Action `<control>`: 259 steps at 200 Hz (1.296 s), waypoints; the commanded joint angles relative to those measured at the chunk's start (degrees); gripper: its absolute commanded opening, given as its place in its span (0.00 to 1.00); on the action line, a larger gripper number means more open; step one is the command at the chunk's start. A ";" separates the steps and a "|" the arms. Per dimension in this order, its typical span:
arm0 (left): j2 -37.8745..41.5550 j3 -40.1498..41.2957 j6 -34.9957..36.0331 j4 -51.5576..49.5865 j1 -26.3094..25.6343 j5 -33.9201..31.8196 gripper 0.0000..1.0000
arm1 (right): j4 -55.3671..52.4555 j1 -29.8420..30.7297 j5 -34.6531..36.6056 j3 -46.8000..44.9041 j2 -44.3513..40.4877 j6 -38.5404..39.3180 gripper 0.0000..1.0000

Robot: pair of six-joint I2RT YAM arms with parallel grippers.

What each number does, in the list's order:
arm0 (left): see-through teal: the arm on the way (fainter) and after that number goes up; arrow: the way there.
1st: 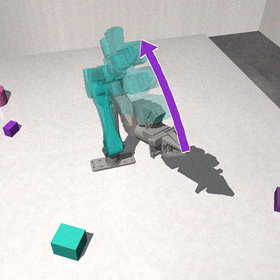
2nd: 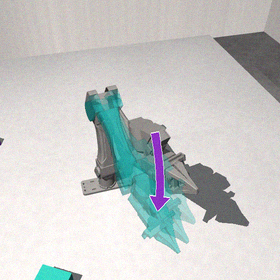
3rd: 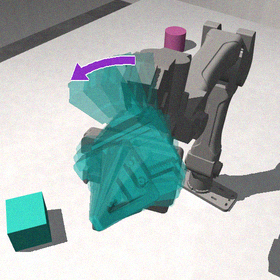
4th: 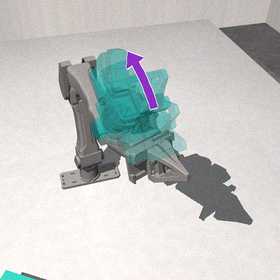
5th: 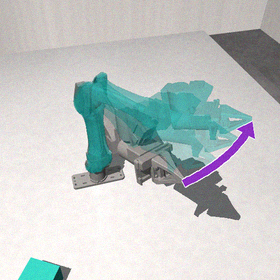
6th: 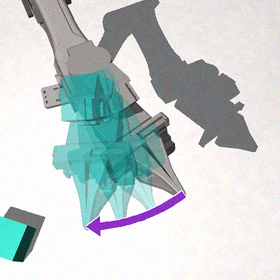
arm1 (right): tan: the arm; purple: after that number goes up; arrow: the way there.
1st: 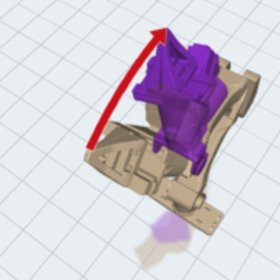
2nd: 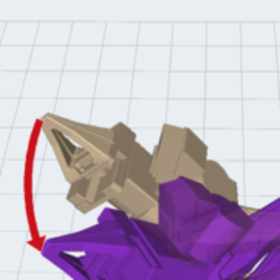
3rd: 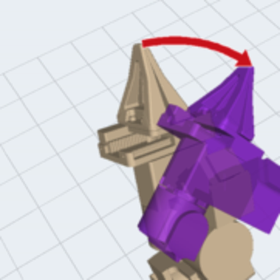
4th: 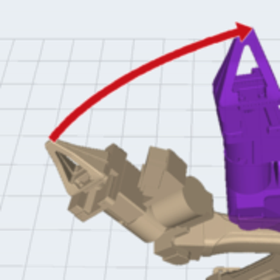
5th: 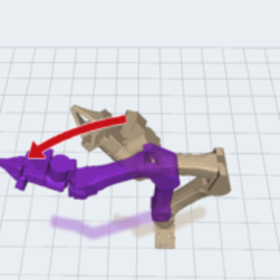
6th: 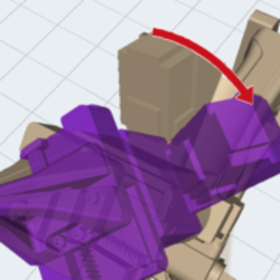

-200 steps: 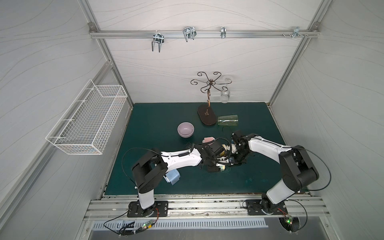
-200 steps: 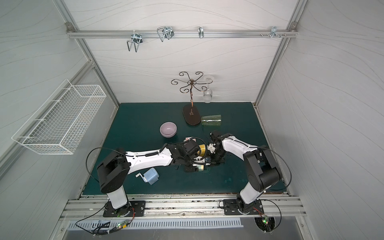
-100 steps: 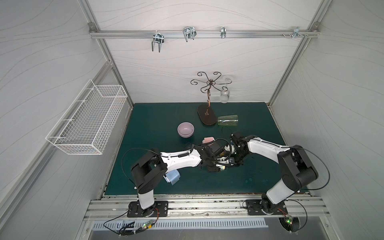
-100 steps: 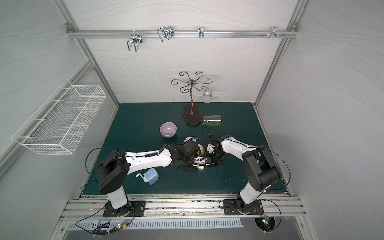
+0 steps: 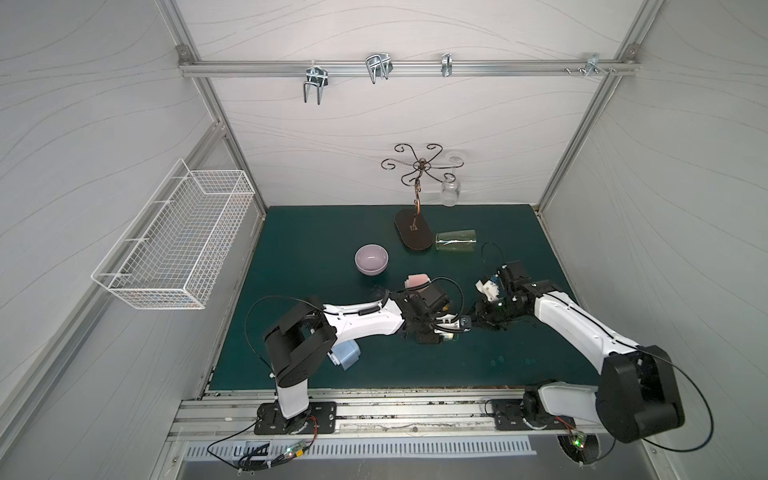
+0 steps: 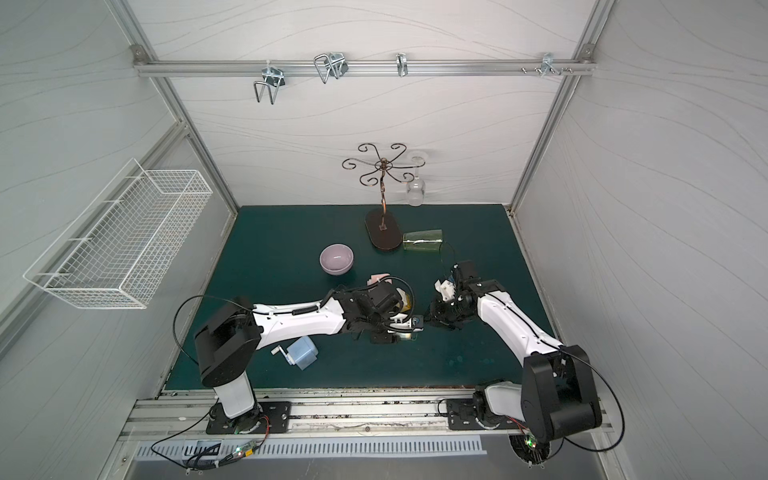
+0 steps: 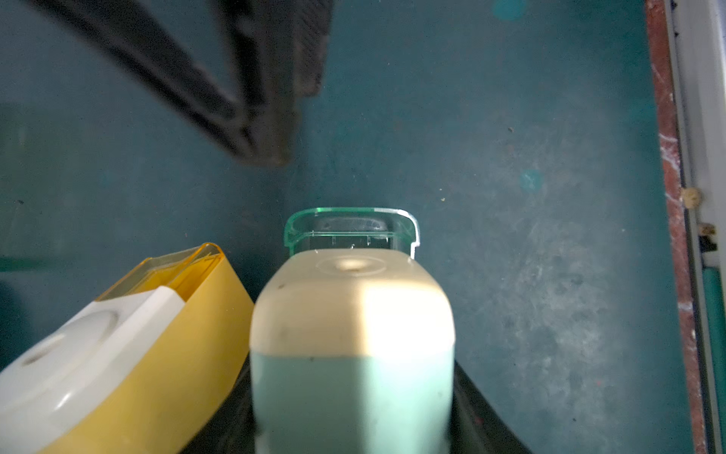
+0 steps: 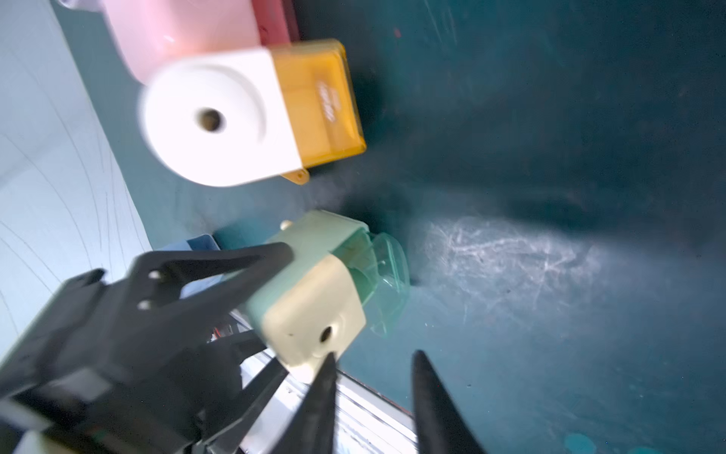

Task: Put the tray back into the pencil sharpener
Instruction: Close the container of the pencil sharpener, then place the pencil sharpener at the center of the board.

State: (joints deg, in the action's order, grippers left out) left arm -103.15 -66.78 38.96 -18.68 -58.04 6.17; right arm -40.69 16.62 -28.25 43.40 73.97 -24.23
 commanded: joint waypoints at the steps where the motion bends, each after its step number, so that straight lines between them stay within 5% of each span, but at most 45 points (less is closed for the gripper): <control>1: -3.01 0.69 0.95 -5.69 0.03 -0.52 0.36 | -0.45 -0.23 1.71 -1.93 2.97 -2.44 0.19; 141: -2.57 -0.90 -2.37 -7.06 0.01 2.20 0.36 | 16.47 10.28 -8.92 0.12 14.64 -11.02 0.12; 227: -3.68 -4.71 -4.55 -15.43 0.08 4.11 0.37 | 3.27 -5.39 -4.47 -2.46 4.31 -1.69 0.15; 259: -5.35 -8.16 -5.68 -20.60 0.18 4.41 0.48 | -0.72 -8.05 -3.56 -1.45 0.20 0.34 0.16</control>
State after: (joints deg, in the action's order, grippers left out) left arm -105.82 -73.12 34.68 -29.21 -57.45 7.55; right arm -35.53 9.96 -32.86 40.95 77.14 -27.18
